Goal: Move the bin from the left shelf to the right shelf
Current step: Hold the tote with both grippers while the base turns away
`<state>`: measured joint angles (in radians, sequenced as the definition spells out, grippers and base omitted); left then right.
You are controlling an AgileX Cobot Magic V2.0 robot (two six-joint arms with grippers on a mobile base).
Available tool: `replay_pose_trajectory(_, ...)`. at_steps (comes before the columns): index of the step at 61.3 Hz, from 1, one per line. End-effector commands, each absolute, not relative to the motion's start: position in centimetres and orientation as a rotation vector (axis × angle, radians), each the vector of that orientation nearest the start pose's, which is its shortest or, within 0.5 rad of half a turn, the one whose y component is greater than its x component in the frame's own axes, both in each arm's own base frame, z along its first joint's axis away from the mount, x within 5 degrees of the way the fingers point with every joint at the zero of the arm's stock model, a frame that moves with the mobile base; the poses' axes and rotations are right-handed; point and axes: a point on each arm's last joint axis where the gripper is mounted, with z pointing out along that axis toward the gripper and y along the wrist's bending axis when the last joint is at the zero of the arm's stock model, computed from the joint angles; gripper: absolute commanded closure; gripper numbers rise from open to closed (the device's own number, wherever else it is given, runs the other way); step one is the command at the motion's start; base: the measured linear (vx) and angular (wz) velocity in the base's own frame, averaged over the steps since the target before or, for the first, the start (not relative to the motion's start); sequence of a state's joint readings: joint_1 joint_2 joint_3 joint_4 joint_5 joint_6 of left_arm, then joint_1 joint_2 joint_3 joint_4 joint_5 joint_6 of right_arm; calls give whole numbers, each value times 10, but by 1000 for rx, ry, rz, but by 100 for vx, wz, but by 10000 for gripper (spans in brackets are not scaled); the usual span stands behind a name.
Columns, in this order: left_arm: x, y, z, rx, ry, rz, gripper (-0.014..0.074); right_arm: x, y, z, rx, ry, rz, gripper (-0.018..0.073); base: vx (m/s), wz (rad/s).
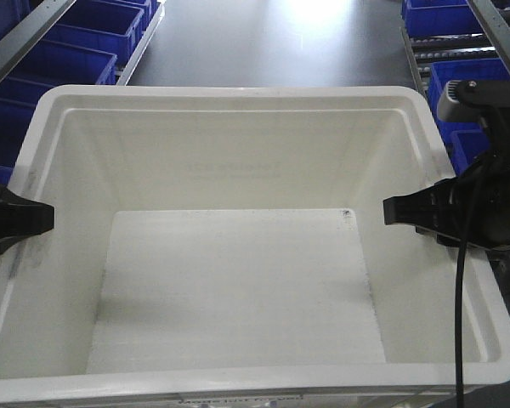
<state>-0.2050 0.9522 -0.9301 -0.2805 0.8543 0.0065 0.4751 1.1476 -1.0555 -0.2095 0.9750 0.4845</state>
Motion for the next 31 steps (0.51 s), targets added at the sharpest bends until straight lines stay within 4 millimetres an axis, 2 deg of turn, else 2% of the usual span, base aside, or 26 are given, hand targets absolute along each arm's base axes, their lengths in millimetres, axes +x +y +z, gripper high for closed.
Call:
replay_pose_trajectory(1, 171, -53, 375, 166, 2202, -411, 524, 209, 75, 366, -84, 2358, 25, 523, 19, -18)
replay_pose_trajectory(31, 171, -53, 375, 166, 2202, -411, 524, 209, 75, 366, -84, 2358, 25, 523, 22, -16)
